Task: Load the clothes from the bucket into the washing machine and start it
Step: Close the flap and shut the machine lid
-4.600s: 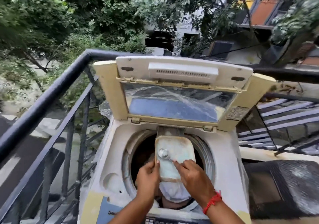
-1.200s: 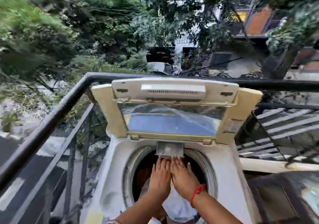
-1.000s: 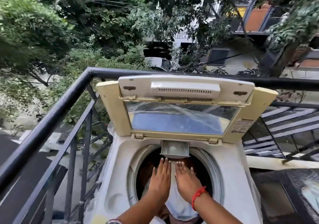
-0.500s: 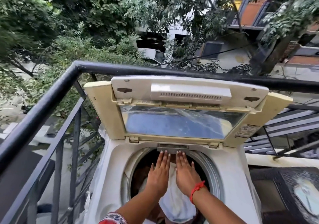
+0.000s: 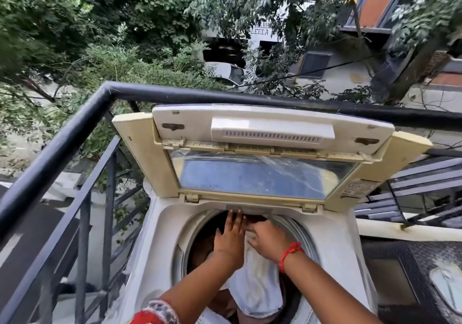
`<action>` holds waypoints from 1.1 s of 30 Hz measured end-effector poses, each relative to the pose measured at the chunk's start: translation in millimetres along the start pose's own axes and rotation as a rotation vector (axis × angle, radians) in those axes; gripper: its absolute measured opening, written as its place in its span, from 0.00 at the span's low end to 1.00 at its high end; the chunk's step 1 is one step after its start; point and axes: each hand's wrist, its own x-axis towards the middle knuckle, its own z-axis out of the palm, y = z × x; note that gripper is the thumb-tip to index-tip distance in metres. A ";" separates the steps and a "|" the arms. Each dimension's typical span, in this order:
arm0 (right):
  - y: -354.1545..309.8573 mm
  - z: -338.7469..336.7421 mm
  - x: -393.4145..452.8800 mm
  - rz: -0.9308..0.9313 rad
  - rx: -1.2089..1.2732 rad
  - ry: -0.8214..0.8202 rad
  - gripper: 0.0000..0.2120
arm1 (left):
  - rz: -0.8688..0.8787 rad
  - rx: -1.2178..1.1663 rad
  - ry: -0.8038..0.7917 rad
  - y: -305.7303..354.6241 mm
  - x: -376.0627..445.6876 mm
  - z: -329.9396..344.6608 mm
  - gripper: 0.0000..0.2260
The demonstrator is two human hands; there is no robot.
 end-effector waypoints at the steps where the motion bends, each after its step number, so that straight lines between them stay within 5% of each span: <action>1: -8.3 -17.9 -8.9 -0.031 -0.001 0.113 0.13 | -0.005 -0.062 -0.027 2.4 -8.1 -14.3 0.35; 5: -44.0 -97.0 -65.3 -0.210 0.094 0.679 0.23 | 0.149 -0.367 0.184 9.5 -63.8 -86.0 0.11; 9: -65.8 -181.2 -110.3 -0.401 0.044 1.118 0.14 | 0.293 -0.561 0.767 13.3 -124.6 -142.8 0.10; 12: -62.2 -225.9 -109.0 -0.299 -0.066 1.203 0.12 | 0.398 -0.526 1.292 15.9 -144.3 -183.5 0.08; 15: -49.9 -246.0 -85.0 -0.163 -0.121 1.020 0.23 | 0.366 -0.329 1.502 12.9 -138.7 -224.8 0.13; 18: -46.7 -243.5 -73.2 -0.122 -0.050 0.792 0.26 | 0.271 -0.198 1.366 1.9 -120.7 -250.6 0.21; 22: -52.8 -243.6 -87.5 -0.133 0.041 0.819 0.15 | 0.070 -0.084 0.983 -18.7 -100.4 -257.1 0.28; 33: -65.1 -230.4 -145.6 -0.074 -0.032 0.708 0.13 | 0.133 0.059 0.841 -16.8 -137.4 -248.4 0.29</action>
